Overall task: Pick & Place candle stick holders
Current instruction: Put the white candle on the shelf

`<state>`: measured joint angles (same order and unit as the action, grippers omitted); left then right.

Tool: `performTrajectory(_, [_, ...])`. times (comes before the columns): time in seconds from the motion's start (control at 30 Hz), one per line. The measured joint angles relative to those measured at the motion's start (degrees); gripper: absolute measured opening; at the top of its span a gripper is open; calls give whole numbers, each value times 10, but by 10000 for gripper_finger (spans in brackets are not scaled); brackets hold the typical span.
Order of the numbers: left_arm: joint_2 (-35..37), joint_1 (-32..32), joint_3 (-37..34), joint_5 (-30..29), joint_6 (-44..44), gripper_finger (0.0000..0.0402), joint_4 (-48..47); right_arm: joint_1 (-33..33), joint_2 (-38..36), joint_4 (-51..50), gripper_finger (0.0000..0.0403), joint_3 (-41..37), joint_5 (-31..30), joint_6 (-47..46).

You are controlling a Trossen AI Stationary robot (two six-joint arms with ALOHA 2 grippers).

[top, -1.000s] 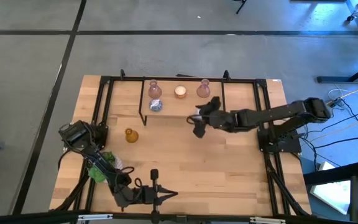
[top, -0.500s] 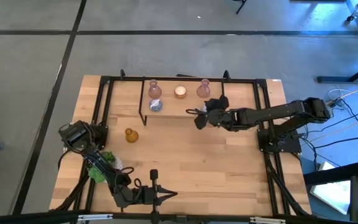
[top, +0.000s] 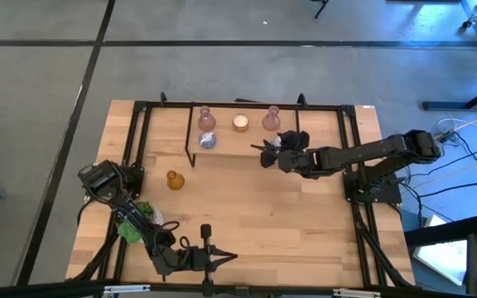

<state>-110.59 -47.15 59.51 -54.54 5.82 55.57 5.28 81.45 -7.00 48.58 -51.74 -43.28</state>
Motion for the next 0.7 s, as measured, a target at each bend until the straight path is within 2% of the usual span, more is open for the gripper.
performTrajectory(0.33, [0, 4, 0, 1, 5, 2, 0, 12, 15, 43, 283, 0, 12, 56])
performTrajectory(0.53, [0, 5, 0, 4, 5, 2, 0, 15, 16, 86, 283, -1, 53, 156])
performTrajectory(0.7, [0, 5, 0, 4, 5, 2, 0, 14, 16, 91, 283, -1, 43, 174])
